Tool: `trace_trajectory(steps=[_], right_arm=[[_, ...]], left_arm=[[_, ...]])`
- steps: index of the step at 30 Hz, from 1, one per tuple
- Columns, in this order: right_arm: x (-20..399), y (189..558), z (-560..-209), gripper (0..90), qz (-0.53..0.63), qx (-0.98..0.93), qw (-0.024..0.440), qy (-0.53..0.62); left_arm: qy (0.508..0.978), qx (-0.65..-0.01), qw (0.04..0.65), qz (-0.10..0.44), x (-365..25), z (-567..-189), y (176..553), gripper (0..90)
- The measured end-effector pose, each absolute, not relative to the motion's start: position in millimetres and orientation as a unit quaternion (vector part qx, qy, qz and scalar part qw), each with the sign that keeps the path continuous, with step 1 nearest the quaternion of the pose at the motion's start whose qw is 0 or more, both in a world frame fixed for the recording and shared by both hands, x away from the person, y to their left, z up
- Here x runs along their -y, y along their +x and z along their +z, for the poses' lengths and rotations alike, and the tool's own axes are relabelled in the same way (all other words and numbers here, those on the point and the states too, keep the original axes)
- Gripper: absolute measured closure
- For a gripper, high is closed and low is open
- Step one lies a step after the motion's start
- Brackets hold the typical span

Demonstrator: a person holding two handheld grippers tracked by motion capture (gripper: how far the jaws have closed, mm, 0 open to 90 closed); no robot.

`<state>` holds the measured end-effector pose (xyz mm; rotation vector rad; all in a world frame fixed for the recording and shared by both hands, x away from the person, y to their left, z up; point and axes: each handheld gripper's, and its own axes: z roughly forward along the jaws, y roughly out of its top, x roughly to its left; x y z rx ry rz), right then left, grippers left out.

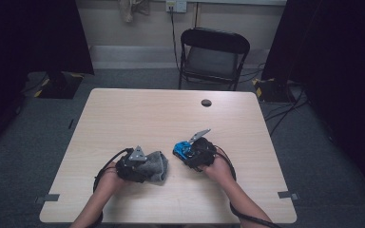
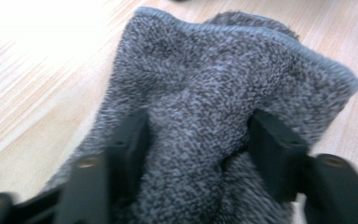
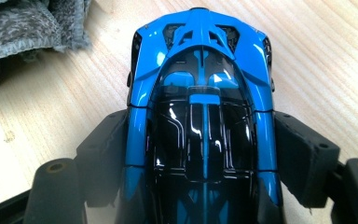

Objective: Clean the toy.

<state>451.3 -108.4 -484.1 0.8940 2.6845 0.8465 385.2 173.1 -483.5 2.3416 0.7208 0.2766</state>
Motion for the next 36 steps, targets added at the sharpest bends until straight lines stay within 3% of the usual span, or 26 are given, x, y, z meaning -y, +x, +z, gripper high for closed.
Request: trace_trajectory(steps=[11, 24, 36], right_arm=[[109.9, 450.8, -485.1, 25.4, 0.291, -0.904, 0.094, 0.299], [105.4, 450.5, -483.1, 26.3, 0.28, -0.901, 0.096, 0.317], [112.2, 453.6, -475.3, 26.4, 0.277, -0.905, 0.085, 0.31]], left_arm=[[0.891, -0.305, 0.312, 0.124, -169.3, -480.1, 384.8, 69.1], [0.877, -0.354, 0.303, 0.113, -167.2, -475.5, 387.4, 72.7], [0.835, -0.411, 0.347, 0.112, -187.7, -464.4, 395.7, 74.3]])
